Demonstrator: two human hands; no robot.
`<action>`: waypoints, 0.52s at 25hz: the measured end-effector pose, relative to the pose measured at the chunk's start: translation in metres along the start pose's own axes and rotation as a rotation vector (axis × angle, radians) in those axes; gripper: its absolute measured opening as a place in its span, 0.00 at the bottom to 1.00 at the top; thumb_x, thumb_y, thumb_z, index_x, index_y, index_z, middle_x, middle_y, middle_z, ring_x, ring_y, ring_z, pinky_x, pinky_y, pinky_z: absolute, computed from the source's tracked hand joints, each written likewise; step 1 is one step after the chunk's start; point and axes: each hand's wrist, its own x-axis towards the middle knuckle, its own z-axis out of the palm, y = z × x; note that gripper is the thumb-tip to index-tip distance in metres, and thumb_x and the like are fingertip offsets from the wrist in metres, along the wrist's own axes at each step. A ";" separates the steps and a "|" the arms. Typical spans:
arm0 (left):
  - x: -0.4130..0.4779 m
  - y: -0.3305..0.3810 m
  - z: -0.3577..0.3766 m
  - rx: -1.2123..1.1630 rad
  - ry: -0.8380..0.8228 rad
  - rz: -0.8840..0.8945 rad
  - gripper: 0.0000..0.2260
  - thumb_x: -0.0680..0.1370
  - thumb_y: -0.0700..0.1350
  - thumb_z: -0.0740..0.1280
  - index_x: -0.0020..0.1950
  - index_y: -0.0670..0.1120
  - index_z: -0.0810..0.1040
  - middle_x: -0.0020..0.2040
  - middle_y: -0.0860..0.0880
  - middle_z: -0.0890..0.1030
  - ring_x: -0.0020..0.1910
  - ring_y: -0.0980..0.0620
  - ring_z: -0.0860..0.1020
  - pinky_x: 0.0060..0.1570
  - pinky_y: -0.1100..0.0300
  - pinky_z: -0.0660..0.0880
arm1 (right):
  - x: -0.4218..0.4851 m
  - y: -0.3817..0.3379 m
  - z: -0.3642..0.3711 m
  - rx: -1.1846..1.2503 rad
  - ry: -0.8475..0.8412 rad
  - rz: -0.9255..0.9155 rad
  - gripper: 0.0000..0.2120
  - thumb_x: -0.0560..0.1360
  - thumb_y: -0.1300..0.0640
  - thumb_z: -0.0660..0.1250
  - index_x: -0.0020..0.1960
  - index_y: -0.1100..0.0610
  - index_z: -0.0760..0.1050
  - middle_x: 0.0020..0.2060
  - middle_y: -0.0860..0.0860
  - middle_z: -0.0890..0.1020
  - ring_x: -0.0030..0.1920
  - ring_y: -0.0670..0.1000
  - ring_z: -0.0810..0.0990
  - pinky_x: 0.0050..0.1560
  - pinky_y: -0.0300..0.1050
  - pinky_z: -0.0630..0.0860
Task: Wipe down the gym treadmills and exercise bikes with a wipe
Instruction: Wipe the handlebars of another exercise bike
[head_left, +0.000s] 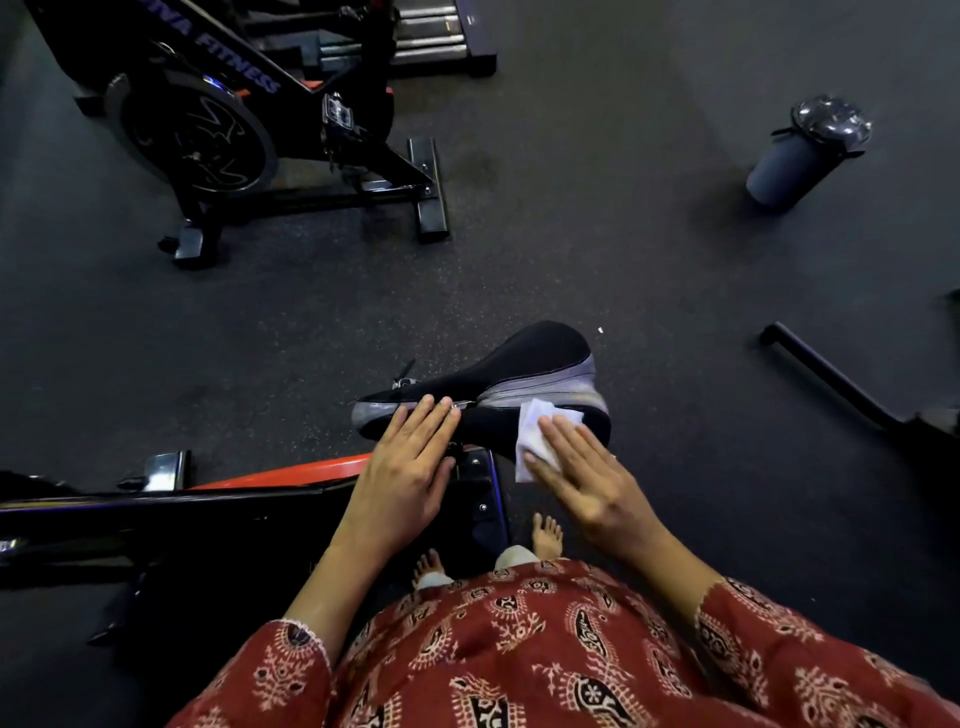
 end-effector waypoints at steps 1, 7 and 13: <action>0.000 0.000 0.000 -0.003 0.000 0.000 0.21 0.77 0.43 0.59 0.68 0.36 0.72 0.68 0.41 0.73 0.70 0.45 0.66 0.72 0.52 0.56 | 0.008 -0.004 0.004 0.000 0.019 -0.035 0.15 0.82 0.65 0.52 0.65 0.64 0.70 0.67 0.65 0.71 0.67 0.64 0.71 0.65 0.61 0.69; 0.000 -0.001 0.001 -0.007 -0.006 -0.005 0.21 0.76 0.42 0.59 0.68 0.37 0.72 0.67 0.40 0.73 0.69 0.44 0.67 0.72 0.52 0.56 | 0.052 -0.025 0.025 -0.080 0.028 0.014 0.22 0.80 0.61 0.54 0.74 0.60 0.63 0.71 0.58 0.68 0.72 0.57 0.67 0.68 0.54 0.67; 0.001 0.011 0.004 -0.008 0.007 -0.060 0.21 0.77 0.44 0.59 0.68 0.36 0.72 0.68 0.40 0.73 0.70 0.43 0.65 0.73 0.51 0.54 | -0.009 0.022 -0.002 -0.173 -0.036 -0.145 0.31 0.75 0.61 0.68 0.75 0.63 0.61 0.74 0.59 0.63 0.75 0.56 0.61 0.72 0.55 0.62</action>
